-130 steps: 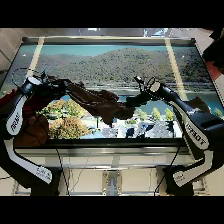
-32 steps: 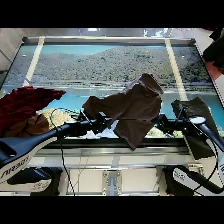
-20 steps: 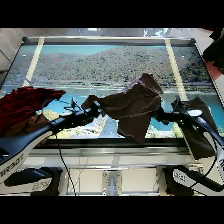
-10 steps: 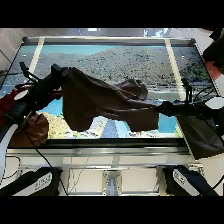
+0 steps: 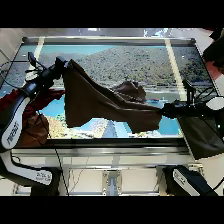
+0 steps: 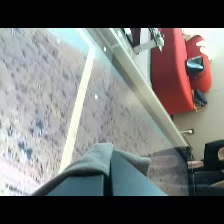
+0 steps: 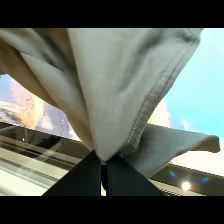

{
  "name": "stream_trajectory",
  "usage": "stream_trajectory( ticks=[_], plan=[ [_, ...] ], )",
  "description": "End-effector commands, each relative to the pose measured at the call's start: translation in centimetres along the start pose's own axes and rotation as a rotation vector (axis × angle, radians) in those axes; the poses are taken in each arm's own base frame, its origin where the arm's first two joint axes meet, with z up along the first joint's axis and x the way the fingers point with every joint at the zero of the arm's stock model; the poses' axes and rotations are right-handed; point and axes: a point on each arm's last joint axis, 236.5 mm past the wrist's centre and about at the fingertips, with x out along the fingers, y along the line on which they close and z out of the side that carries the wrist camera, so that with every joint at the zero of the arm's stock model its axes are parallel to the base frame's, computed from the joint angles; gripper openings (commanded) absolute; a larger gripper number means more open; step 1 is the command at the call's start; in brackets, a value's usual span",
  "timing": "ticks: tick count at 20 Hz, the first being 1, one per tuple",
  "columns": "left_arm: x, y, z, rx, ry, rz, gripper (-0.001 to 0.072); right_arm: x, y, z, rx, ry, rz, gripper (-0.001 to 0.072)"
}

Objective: Fold the shirts.

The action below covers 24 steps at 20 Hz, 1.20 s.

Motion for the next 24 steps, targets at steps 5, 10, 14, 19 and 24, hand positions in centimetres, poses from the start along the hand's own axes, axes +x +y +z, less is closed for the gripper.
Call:
stream_trajectory(
  ticks=[5, 10, 14, 19, 24],
  plan=[
    [3.5, 0.4, 1.4, -0.011, 0.029, -0.067, 0.0591, -0.3, -1.8, 2.6, 0.032, -0.113, -0.077, 0.0131],
    [-3.2, -3.9, 5.2, -0.1, 0.157, -0.304, 0.0691, -0.4, -2.7, 2.6, 0.015, -0.111, -0.118, 0.0288],
    [-15.1, -5.8, 7.7, 0.063, 0.3, -0.458, 0.0335, -3.3, -6.5, 2.5, -0.093, -0.061, -0.339, 0.034],
    [-27.2, -3.8, 1.1, 0.25, 0.43, -0.371, 0.0011, -6.5, -7.0, 4.6, -0.106, -0.122, -0.435, 0.041],
    [-29.3, -2.4, -11.1, 0.561, 0.287, -0.24, 0.0009, -6.3, -6.9, 4.6, -0.049, -0.131, -0.424, 0.0408]
  ],
)
